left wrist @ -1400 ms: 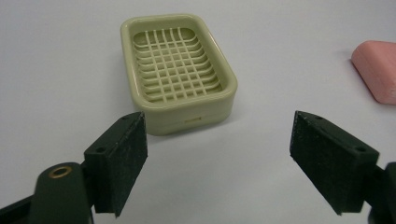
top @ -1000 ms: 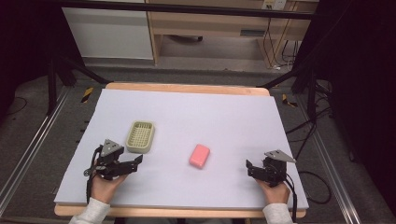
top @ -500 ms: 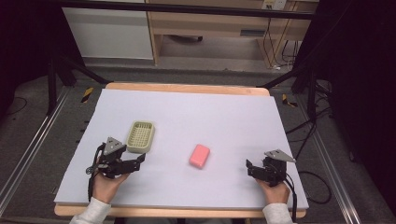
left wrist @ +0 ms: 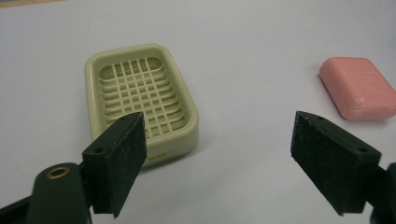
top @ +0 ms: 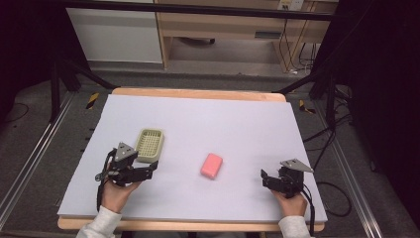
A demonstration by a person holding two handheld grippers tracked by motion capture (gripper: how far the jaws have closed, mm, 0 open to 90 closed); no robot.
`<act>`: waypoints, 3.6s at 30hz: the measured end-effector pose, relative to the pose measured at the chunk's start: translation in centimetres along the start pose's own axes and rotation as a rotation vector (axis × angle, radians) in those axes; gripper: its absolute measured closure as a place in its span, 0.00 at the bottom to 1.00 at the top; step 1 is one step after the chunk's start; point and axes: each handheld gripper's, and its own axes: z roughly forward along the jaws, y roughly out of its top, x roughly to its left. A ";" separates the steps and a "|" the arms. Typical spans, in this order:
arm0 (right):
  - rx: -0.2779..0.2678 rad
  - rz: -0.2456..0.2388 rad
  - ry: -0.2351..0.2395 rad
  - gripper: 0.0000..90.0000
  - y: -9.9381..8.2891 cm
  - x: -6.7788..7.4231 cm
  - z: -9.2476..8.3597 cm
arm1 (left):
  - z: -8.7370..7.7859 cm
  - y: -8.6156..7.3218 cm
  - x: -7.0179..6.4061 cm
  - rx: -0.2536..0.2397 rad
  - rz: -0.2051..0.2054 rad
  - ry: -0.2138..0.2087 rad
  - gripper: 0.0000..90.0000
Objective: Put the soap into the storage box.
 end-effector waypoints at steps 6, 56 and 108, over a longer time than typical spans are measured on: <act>0.001 0.004 -0.007 0.14 0.1 0.1 0.0 | 0.4 0.6 -0.5 0.002 0.010 -0.002 0.19; -0.003 -0.018 -0.004 0.14 0.4 0.4 0.2 | 4.3 4.6 -6.8 0.029 0.086 -0.101 0.18; -0.001 -0.014 0.004 0.14 0.4 0.4 0.1 | 9.6 5.4 -12.7 0.118 0.156 -0.142 0.18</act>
